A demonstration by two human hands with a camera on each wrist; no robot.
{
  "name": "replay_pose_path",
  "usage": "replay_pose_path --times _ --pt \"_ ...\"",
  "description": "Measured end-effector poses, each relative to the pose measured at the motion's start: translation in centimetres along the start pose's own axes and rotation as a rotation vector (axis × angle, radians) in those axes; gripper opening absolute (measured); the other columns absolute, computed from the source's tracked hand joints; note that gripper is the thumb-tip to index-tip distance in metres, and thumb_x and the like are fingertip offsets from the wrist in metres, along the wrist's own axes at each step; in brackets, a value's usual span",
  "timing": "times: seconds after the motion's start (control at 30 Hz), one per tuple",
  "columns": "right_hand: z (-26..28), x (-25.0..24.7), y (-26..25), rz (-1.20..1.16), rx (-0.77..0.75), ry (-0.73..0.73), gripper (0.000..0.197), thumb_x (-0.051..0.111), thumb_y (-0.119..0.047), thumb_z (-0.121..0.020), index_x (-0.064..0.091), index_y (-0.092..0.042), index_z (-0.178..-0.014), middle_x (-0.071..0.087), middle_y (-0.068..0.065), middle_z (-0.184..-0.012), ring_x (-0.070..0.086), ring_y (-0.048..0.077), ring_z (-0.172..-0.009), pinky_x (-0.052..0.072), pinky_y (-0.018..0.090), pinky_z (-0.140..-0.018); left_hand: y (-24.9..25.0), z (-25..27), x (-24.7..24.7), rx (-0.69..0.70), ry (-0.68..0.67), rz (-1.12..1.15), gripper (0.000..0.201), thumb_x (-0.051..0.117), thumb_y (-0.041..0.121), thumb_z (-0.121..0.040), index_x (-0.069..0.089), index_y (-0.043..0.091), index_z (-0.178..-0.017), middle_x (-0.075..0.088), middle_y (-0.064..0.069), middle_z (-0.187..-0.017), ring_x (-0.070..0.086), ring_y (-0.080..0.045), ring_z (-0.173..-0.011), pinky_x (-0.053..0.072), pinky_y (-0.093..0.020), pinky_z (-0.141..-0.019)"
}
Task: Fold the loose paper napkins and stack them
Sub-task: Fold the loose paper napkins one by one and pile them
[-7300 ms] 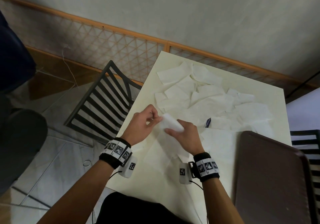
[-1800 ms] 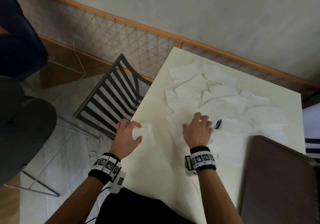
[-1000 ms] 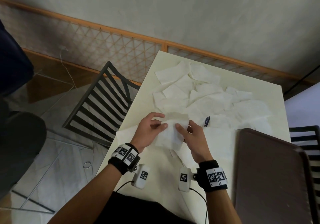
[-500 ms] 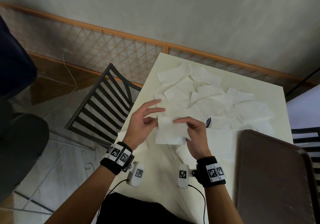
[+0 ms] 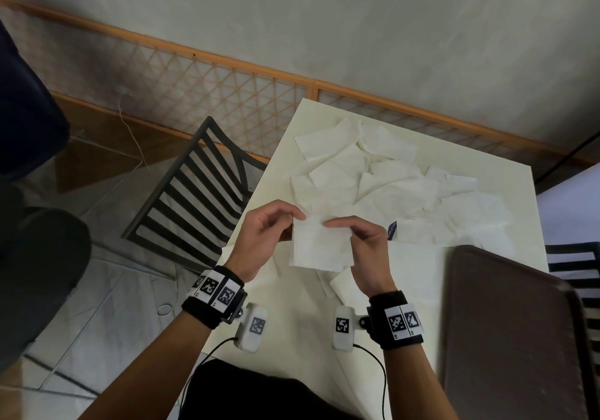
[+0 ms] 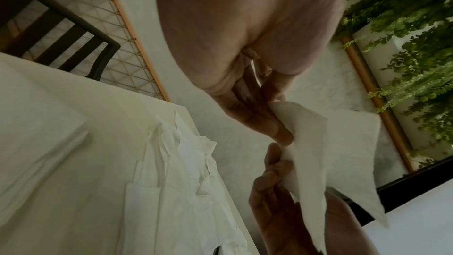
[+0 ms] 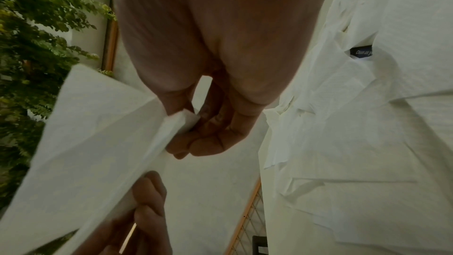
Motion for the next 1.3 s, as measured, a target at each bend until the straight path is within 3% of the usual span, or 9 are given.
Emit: replay_pose_path --times 0.27,0.37,0.43,0.63,0.8,0.97,1.07,1.2,1.3 --pt "0.2 0.7 -1.3 -0.046 0.078 -0.099 0.019 0.05 -0.001 -0.091 0.068 0.003 -0.096 0.072 0.021 -0.096 0.065 0.031 -0.098 0.048 0.037 -0.082 0.9 1.3 -1.2 0.093 -0.046 -0.256 0.006 0.078 0.008 -0.098 0.075 0.012 -0.102 0.077 -0.009 -0.09 0.075 -0.025 -0.086 0.062 -0.033 -0.085" --pt "-0.5 3.2 -2.0 0.43 -0.002 -0.119 0.021 0.055 -0.029 -0.113 0.062 -0.016 -0.098 0.078 -0.002 -0.094 0.074 0.013 -0.093 0.054 0.025 -0.08 1.3 2.3 -1.3 0.132 -0.093 -0.396 0.011 0.08 0.01 -0.097 0.075 0.017 -0.103 0.079 0.003 -0.093 0.076 -0.016 -0.085 0.063 -0.029 -0.087" --pt "-0.7 6.0 -1.3 0.704 -0.093 -0.234 0.032 0.053 -0.049 -0.112 0.057 -0.028 -0.089 0.07 -0.01 -0.081 0.067 0.008 -0.078 0.054 0.033 -0.074 1.5 2.8 -1.5 0.172 -0.082 -0.452 0.012 0.081 0.011 -0.096 0.075 0.019 -0.103 0.079 0.005 -0.093 0.077 -0.016 -0.086 0.063 -0.028 -0.087" --pt "-1.3 8.1 0.3 0.629 -0.152 -0.179 0.046 0.058 -0.039 -0.113 0.042 -0.023 -0.074 0.041 -0.011 -0.06 0.038 0.009 -0.059 0.032 0.02 -0.059 0.6 4.3 -5.3 0.111 0.15 -0.365 0.011 0.082 0.01 -0.094 0.077 0.018 -0.1 0.08 0.001 -0.091 0.079 -0.017 -0.088 0.064 -0.027 -0.086" --pt "-0.9 9.5 4.3 0.329 0.148 -0.117 0.026 0.066 -0.048 -0.107 0.054 -0.025 -0.102 0.062 -0.01 -0.073 0.057 0.013 -0.068 0.049 0.037 -0.067 -2.0 5.3 -8.7 0.041 0.334 -0.272 0.017 0.083 0.007 -0.093 0.075 0.018 -0.104 0.081 0.003 -0.102 0.079 -0.018 -0.092 0.064 -0.028 -0.087" --pt "-0.4 11.5 8.4 0.594 0.173 -0.267 0.03 0.076 -0.023 -0.099 0.05 -0.024 -0.114 0.076 0.001 -0.083 0.069 0.011 -0.068 0.049 0.014 -0.061 -6.4 5.2 -11.3 -0.125 0.356 -0.525 0.038 0.087 0.011 -0.089 0.07 0.026 -0.119 0.075 0.008 -0.108 0.073 -0.008 -0.095 0.058 -0.012 -0.079" --pt "-0.1 12.4 9.9 0.682 0.2 -0.315 0.018 0.068 -0.015 -0.1 0.054 -0.017 -0.111 0.073 0.009 -0.078 0.067 0.019 -0.065 0.047 0.018 -0.055 -8.7 4.8 -11.8 -0.201 0.324 -0.692 0.044 0.087 0.009 -0.088 0.07 0.021 -0.126 0.068 0.002 -0.109 0.066 -0.004 -0.087 0.053 -0.008 -0.07" --pt "0.1 13.0 11.1 0.834 0.183 -0.397 0.014 0.063 -0.012 -0.099 0.056 -0.014 -0.111 0.065 0.002 -0.074 0.063 0.025 -0.069 0.049 0.03 -0.065 -11.0 4.4 -11.4 -0.288 0.217 -0.917 0.051 0.086 0.012 -0.086 0.066 0.016 -0.134 0.058 -0.001 -0.12 0.065 -0.024 -0.112 0.055 -0.04 -0.105" --pt "-1.0 11.8 10.7 0.901 0.172 -0.374 0.016 0.068 -0.023 -0.1 0.058 -0.018 -0.111 0.067 -0.001 -0.083 0.066 0.022 -0.079 0.055 0.036 -0.075 -11.2 4.4 -11.0 -0.302 0.217 -1.023 0.059 0.084 0.02 -0.087 0.061 0.017 -0.141 0.039 -0.005 -0.139 0.043 -0.027 -0.131 0.044 -0.039 -0.116"
Point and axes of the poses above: each hand's wrist, its own z-axis away from the middle knuckle, its own x-axis out of the palm, y = z × x, the point moved 5 cm from there along -z, towards the middle knuckle
